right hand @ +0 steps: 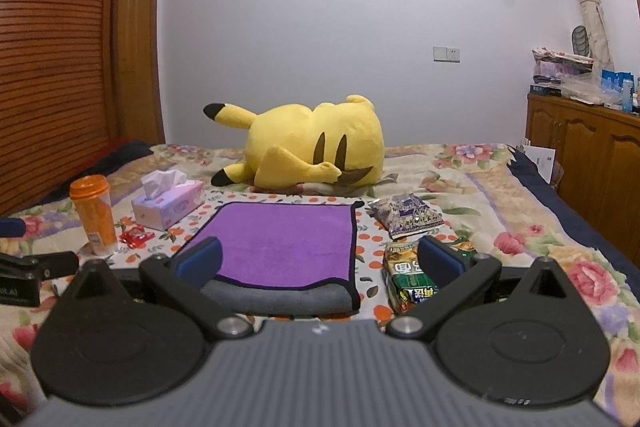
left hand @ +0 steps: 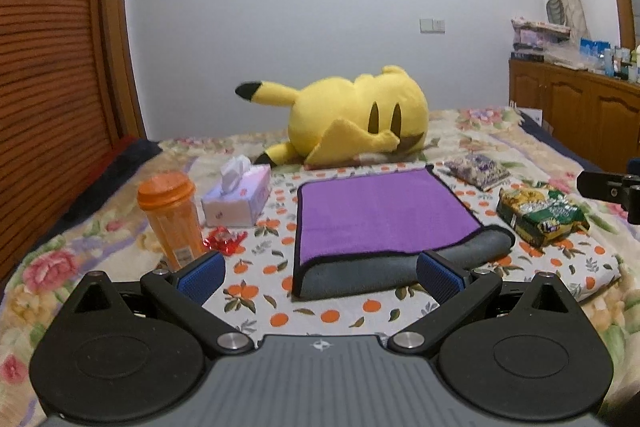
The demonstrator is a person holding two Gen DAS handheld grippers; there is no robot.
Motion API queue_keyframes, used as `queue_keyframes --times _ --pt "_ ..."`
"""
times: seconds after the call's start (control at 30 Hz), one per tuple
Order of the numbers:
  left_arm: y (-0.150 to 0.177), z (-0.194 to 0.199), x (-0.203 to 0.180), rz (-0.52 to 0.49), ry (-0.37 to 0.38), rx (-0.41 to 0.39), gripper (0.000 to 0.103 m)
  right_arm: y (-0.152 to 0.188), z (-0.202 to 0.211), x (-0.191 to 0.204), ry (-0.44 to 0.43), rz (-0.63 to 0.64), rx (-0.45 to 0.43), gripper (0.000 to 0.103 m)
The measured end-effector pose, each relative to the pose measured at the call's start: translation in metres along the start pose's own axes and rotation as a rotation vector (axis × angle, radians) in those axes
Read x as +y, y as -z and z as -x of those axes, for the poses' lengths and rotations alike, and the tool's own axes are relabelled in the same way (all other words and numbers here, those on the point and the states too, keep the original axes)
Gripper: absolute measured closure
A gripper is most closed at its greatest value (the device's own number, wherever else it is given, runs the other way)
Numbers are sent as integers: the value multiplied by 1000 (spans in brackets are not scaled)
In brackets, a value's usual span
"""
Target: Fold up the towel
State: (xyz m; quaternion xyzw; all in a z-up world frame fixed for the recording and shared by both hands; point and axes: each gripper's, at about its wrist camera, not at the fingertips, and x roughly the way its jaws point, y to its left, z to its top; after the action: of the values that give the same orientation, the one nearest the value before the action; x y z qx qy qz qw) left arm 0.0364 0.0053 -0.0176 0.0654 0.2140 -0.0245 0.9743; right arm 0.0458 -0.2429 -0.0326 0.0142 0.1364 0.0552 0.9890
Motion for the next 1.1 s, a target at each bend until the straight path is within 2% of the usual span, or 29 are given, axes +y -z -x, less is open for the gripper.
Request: queue_keyframes --times 0.5,1.1 --pt "-2 -40 -6 -61 24 63 0 4 -31 -2 -4 32 67 0" --pt "-7 -77 1 -46 45 113 0 4 -75 1 -8 87 144 0"
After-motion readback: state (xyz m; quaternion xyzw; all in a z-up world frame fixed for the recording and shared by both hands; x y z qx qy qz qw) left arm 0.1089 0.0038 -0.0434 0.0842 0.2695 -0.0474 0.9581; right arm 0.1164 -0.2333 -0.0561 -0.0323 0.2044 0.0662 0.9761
